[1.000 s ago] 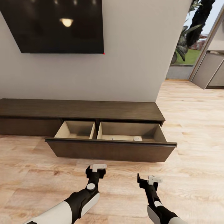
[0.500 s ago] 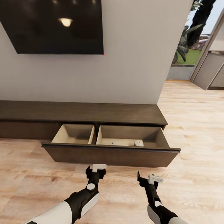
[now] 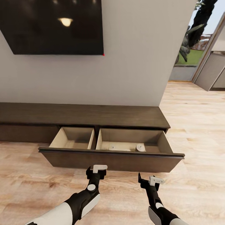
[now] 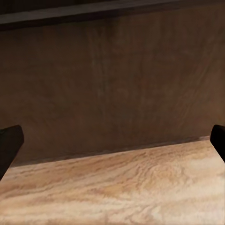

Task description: Place each of the two pumpkins and all three candles from the living room inside a cabinet in the living room (use any cabinet), then make sure every cabinet is closed, and position the cauldron so it is next to a table in the living room.

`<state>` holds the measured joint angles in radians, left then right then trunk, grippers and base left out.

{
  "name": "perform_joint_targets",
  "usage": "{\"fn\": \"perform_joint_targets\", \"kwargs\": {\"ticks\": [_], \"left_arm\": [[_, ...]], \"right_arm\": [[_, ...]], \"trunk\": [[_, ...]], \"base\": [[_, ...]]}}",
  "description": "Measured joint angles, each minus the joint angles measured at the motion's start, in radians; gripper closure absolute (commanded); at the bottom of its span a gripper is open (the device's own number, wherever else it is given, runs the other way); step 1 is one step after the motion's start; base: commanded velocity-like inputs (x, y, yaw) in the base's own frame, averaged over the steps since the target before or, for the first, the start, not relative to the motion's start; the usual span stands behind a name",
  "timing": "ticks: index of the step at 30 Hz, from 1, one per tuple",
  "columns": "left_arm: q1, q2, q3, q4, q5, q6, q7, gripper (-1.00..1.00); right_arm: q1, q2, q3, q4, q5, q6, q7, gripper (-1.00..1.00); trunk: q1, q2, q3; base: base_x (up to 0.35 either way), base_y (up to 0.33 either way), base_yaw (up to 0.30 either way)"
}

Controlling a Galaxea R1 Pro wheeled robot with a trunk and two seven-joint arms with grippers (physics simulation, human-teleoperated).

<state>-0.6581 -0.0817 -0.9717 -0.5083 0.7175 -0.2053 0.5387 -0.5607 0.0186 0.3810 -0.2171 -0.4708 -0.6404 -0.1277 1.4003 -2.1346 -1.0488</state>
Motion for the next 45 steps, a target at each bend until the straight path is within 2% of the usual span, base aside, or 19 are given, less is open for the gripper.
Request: {"fn": "perform_joint_targets", "kwargs": {"ticks": [18,27,45], "left_arm": [[0.0,0.0,0.0,0.001,-0.001,0.0,-0.001,-1.0],[0.0,0.0,0.0,0.001,0.001,0.0,-0.002,-1.0],[0.0,0.0,0.0,0.004,-0.001,0.0,-0.003,-1.0]], "right_arm": [[0.0,0.0,-0.003,0.0,-0.003,0.0,0.0,-1.0],[0.0,0.0,-0.004,0.002,-0.003,0.001,0.0,-1.0],[0.0,0.0,-0.005,0.002,-0.003,0.002,0.0,-1.0]], "trunk": [[0.069,-0.126,-0.056],[0.069,-0.126,-0.056],[0.069,-0.126,-0.056]], "base": [[0.0,0.0,0.0],[0.016,0.0,0.0],[0.173,0.0,0.0]]}}
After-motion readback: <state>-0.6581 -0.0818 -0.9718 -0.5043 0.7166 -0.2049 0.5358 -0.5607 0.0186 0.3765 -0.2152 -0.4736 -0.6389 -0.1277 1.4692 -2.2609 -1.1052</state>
